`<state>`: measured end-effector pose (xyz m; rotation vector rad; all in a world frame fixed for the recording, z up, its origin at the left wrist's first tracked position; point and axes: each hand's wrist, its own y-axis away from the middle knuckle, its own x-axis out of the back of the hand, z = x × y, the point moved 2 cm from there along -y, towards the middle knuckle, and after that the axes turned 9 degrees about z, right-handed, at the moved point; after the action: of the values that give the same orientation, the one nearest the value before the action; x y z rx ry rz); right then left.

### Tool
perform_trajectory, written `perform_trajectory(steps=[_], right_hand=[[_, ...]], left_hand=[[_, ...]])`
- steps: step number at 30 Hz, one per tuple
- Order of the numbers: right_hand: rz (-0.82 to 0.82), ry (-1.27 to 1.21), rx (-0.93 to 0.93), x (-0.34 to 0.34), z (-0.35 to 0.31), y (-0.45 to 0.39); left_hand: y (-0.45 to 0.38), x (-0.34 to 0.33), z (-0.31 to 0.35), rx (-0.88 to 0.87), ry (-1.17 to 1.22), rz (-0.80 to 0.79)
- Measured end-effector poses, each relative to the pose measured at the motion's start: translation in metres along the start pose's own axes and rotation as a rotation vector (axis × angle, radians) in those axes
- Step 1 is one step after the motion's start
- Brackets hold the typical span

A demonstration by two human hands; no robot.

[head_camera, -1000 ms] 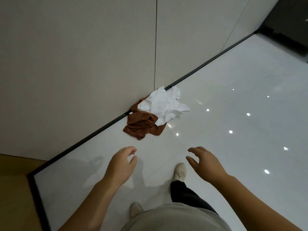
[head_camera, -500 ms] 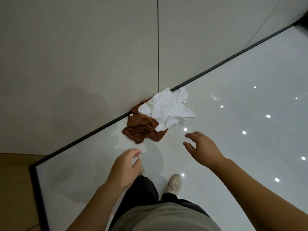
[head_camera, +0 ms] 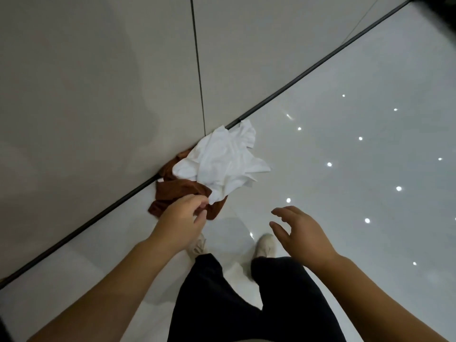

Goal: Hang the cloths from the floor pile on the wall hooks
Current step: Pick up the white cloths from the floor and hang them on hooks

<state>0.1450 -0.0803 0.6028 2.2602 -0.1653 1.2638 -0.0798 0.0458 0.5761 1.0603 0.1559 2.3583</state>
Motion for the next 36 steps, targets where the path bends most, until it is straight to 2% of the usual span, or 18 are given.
perform_trajectory(steps=[3, 9, 12, 20, 24, 30, 33, 36], right_hand=[[-0.001, -0.041, 0.014, -0.010, 0.013, -0.049], [-0.068, -0.114, 0.093, -0.077, 0.069, -0.186], [-0.096, -0.076, 0.128, -0.136, 0.112, -0.256], [-0.329, 0.176, 0.080, -0.326, 0.217, -0.404], [-0.347, 0.296, 0.086, -0.395, 0.246, -0.441], [-0.294, 0.413, 0.140, -0.446, 0.275, -0.470], [-0.243, 0.265, 0.118, -0.446, 0.282, -0.471], [-0.204, 0.108, 0.206, -0.418, 0.271, -0.460]], left_hand=[[-0.057, -0.016, 0.000, -0.058, -0.042, 0.023], [-0.151, -0.104, -0.054, 0.002, -0.060, 0.067], [-0.191, -0.170, -0.100, 0.106, -0.034, 0.038], [-0.290, -0.317, -0.227, 0.138, -0.131, -0.068], [-0.324, -0.373, -0.279, 0.105, -0.232, -0.134], [-0.361, -0.431, -0.318, 0.035, -0.297, -0.160], [-0.370, -0.447, -0.320, -0.045, -0.293, -0.166], [-0.372, -0.450, -0.310, -0.114, -0.273, -0.235]])
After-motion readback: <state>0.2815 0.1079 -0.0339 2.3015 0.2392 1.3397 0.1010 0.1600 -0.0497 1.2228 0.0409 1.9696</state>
